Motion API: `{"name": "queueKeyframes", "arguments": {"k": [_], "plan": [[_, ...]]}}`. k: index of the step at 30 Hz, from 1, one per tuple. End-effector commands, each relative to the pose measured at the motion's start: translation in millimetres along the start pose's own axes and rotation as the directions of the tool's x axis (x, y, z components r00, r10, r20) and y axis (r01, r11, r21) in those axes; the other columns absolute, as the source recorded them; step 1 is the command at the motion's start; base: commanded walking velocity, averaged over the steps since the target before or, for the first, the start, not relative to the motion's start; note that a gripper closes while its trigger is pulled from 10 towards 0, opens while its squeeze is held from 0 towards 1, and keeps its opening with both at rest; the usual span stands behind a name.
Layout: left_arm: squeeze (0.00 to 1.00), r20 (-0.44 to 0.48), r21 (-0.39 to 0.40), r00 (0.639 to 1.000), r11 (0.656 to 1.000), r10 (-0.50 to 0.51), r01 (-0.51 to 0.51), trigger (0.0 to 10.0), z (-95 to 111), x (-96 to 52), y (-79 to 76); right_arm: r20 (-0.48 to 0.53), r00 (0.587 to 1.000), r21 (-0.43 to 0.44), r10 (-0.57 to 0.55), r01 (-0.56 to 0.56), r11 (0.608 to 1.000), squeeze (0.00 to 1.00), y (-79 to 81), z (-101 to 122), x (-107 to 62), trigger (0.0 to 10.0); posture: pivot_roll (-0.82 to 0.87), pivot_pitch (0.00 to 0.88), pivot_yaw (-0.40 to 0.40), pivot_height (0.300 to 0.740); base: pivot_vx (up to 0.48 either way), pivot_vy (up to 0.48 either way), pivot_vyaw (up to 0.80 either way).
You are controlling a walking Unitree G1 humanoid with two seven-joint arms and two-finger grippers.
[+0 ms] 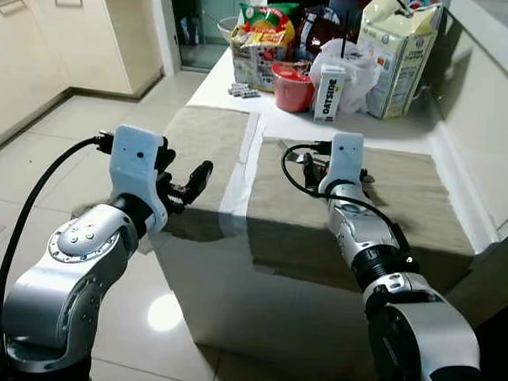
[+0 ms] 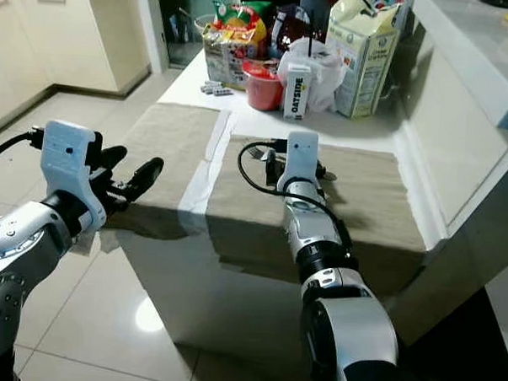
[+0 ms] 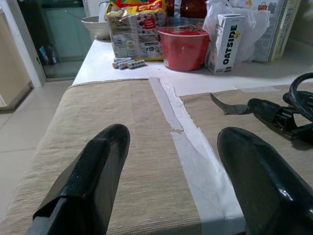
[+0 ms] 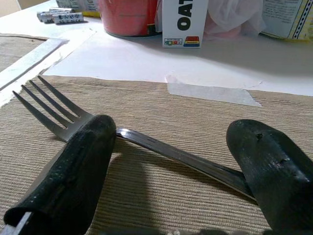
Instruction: Setting the table
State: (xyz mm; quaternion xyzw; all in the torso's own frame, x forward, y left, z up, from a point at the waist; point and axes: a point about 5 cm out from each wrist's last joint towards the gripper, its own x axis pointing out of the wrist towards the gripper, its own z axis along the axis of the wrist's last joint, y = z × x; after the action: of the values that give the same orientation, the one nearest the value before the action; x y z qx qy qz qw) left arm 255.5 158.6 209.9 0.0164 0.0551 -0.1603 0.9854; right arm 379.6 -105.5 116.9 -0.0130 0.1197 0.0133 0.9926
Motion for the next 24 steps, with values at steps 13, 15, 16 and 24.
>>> {"name": "queueKeyframes", "arguments": {"k": [13, 15, 16, 24], "plan": [[0.0, 0.023, -0.006, 0.999, 0.999, 0.035, -0.035, 10.0, 3, 6.0, 3.6, -0.234, 0.968, -0.02, 0.087, -0.094, 0.995, 0.0, 19.0, -64, -21.9, 10.0, 0.07, 0.018, 0.062, 0.74, 0.0, 0.0, 0.0], [0.0, 0.037, -0.01, 0.998, 0.999, 0.041, -0.041, 10.0, 5, 9.8, 4.6, -0.087, 0.993, -0.066, 0.076, -0.082, 0.994, 0.0, 14.5, -30, -13.1, 10.0, 0.07, 0.009, 0.055, 0.74, 0.0, 0.0, 0.0], [0.0, 0.041, -0.015, 0.998, 0.999, 0.04, -0.04, 10.0, 6, 11.1, 3.9, -0.042, 0.997, -0.088, 0.061, -0.064, 0.994, 0.0, 10.8, -18, -10.3, 10.0, 0.06, 0.006, 0.052, 0.74, 0.0, 0.0, 0.0], [0.0, 0.062, -0.031, 0.997, 0.999, 0.04, -0.039, 10.0, 6, 17.8, 0.0, 0.187, 0.982, -0.194, 0.015, 0.022, 0.981, 0.0, -5.3, 25, -10.8, 10.0, 0.04, 0.0, 0.039, 0.74, 0.0, 0.0, 0.0]]}}
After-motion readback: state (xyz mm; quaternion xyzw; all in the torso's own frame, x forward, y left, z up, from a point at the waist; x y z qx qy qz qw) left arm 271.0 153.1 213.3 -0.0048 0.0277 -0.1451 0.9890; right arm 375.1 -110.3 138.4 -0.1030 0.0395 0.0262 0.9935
